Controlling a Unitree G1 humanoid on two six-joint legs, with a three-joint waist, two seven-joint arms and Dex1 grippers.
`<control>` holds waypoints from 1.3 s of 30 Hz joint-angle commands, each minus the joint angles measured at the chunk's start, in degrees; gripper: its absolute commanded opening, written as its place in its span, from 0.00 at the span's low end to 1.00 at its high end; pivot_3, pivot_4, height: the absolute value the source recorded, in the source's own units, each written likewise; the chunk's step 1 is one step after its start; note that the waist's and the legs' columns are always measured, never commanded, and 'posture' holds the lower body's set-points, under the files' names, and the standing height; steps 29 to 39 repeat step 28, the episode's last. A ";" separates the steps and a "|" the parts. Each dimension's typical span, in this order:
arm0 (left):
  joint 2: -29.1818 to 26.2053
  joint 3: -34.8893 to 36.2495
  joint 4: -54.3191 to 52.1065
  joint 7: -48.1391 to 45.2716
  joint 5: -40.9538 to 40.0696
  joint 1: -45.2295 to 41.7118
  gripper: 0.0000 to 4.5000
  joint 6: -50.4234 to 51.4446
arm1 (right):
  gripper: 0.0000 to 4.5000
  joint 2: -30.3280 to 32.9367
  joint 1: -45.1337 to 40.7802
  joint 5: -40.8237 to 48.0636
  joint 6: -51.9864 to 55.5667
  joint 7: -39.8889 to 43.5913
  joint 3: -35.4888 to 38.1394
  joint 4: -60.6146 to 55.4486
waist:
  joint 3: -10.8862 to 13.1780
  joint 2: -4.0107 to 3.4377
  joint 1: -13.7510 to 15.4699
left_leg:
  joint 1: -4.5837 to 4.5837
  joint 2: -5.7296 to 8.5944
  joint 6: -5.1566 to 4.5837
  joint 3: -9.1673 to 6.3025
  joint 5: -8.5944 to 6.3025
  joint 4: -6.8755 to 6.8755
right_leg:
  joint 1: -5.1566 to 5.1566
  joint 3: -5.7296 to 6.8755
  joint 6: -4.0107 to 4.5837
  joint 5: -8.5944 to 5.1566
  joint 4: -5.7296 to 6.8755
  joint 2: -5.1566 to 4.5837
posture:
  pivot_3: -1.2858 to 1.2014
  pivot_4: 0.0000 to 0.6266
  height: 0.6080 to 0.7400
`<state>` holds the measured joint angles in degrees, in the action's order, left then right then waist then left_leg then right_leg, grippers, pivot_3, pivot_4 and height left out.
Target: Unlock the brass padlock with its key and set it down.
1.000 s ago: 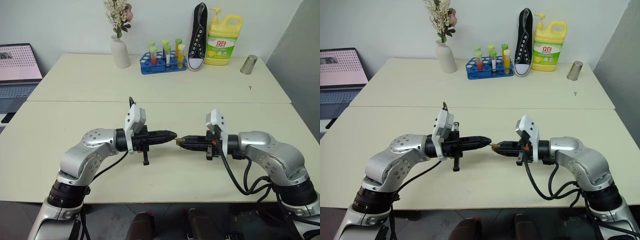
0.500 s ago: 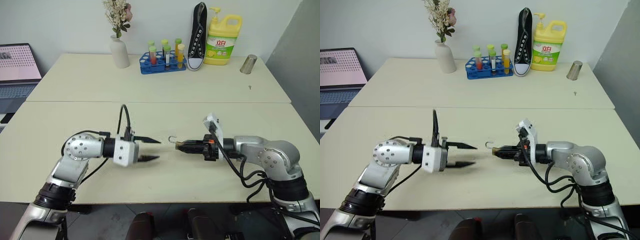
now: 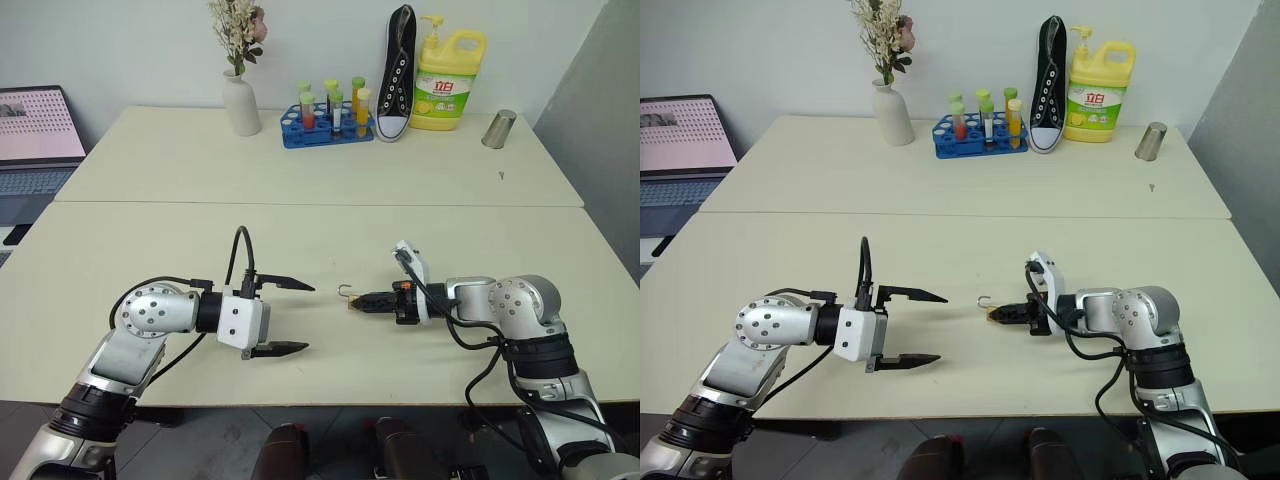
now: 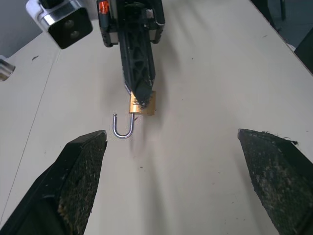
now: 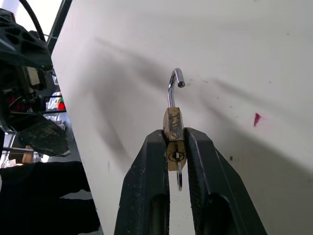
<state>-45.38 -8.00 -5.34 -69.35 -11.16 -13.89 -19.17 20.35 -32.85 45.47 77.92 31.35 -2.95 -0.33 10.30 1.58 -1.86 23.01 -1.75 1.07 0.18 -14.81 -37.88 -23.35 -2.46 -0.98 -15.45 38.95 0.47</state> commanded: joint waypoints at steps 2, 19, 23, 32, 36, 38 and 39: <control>-0.39 1.73 -3.57 1.18 -2.35 0.76 1.00 3.43 | 0.20 1.70 -1.87 -2.67 -1.96 2.46 -1.98 1.90 | 0.00 0.00 0.01 | 0.00 0.00 0.00 -0.01 0.00 0.00 | 0.00 0.00 0.00 0.00 0.00 0.00 | 0.52 0.24 1.00; -1.11 1.70 -8.52 5.88 -4.64 -0.14 1.00 28.05 | 0.99 19.96 10.31 -11.73 -23.49 13.40 -5.09 -20.22 | 0.01 0.02 0.15 | 0.02 0.07 0.00 -0.05 0.00 0.00 | 0.04 0.05 -0.09 -0.04 -0.07 0.04 | 0.52 0.24 1.00; -2.36 1.86 -8.55 1.92 -6.83 -0.26 1.00 29.65 | 0.99 24.16 16.28 -12.20 -29.91 15.80 -1.06 -28.51 | 0.03 -0.01 0.02 | 0.00 -0.02 0.01 -0.08 0.00 0.04 | 0.01 0.06 -0.07 -0.05 -0.06 0.05 | 0.52 0.24 1.00; -2.48 1.72 -7.58 -0.50 -7.20 -0.96 1.00 29.97 | 0.99 26.98 19.98 -12.30 -31.92 17.21 1.02 -31.93 | 0.03 0.00 0.10 | -0.02 0.00 0.01 -0.04 0.00 0.00 | 0.03 0.02 -0.07 -0.05 -0.06 0.22 | 0.52 0.24 1.00; -2.48 1.72 -7.58 -0.50 -7.20 -0.96 1.00 29.97 | 0.99 26.98 19.98 -12.30 -31.92 17.21 1.02 -31.93 | 0.03 0.00 0.10 | -0.02 0.00 0.01 -0.04 0.00 0.00 | 0.03 0.02 -0.07 -0.05 -0.06 0.22 | 0.52 0.24 1.00; -2.48 1.72 -7.58 -0.50 -7.20 -0.96 1.00 29.97 | 0.99 26.98 19.98 -12.30 -31.92 17.21 1.02 -31.93 | 0.03 0.00 0.10 | -0.02 0.00 0.01 -0.04 0.00 0.00 | 0.03 0.02 -0.07 -0.05 -0.06 0.22 | 0.52 0.24 1.00; -2.48 1.72 -7.58 -0.50 -7.20 -0.96 1.00 29.97 | 0.99 26.98 19.98 -12.30 -31.92 17.21 1.02 -31.93 | 0.03 0.00 0.10 | -0.02 0.00 0.01 -0.04 0.00 0.00 | 0.03 0.02 -0.07 -0.05 -0.06 0.22 | 0.52 0.24 1.00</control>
